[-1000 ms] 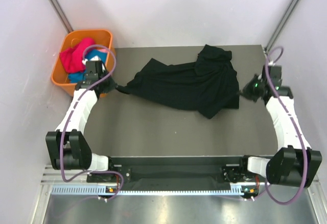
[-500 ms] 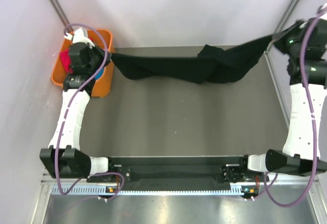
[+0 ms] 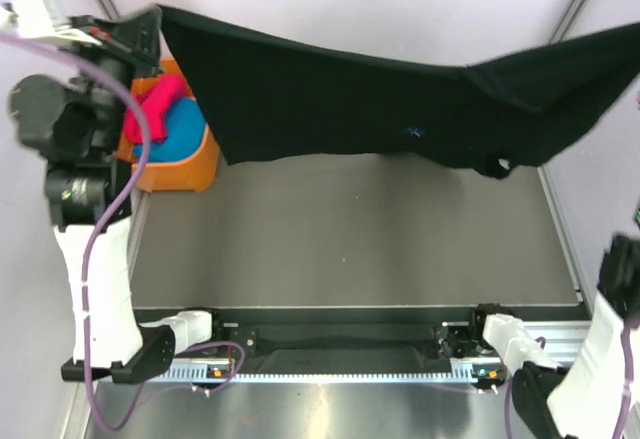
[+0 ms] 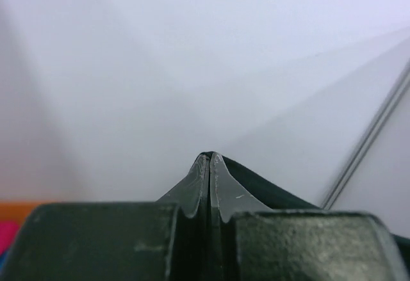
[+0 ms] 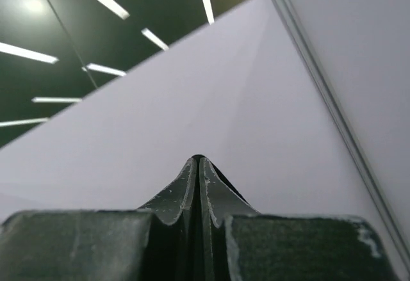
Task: Fold and stack the t-shirts
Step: Flatten the tshirt out
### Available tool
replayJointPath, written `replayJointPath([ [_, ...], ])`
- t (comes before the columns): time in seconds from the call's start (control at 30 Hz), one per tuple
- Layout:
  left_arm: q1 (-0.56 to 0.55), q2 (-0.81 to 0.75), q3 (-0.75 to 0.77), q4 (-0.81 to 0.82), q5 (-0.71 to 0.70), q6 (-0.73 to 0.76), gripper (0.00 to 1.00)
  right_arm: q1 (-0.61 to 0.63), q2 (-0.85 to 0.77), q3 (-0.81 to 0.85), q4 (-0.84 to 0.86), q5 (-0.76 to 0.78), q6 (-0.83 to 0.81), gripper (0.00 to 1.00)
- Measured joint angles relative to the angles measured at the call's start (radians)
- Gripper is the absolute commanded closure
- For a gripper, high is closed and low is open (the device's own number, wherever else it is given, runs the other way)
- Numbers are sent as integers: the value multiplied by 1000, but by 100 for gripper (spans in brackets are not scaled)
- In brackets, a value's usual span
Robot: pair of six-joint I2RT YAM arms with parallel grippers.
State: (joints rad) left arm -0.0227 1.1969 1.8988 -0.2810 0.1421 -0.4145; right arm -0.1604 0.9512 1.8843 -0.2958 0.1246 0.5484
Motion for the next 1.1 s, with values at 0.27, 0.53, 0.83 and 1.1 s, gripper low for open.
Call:
replayJointPath([
  [0.27, -101, -29, 285, -67, -77, 93, 100, 0, -87, 157, 74, 32, -63, 100],
  [0.53, -122, -94, 208, -39, -187, 155, 100, 0, -95, 137, 124, 35, -76, 100],
  [0.83, -122, 98, 41, 34, -291, 233, 100, 0, 48, -27, 128, 37, -60, 100],
  [1.1, -122, 411, 125, 22, -284, 216, 100, 0, 295, 35, 79, 37, -63, 100],
])
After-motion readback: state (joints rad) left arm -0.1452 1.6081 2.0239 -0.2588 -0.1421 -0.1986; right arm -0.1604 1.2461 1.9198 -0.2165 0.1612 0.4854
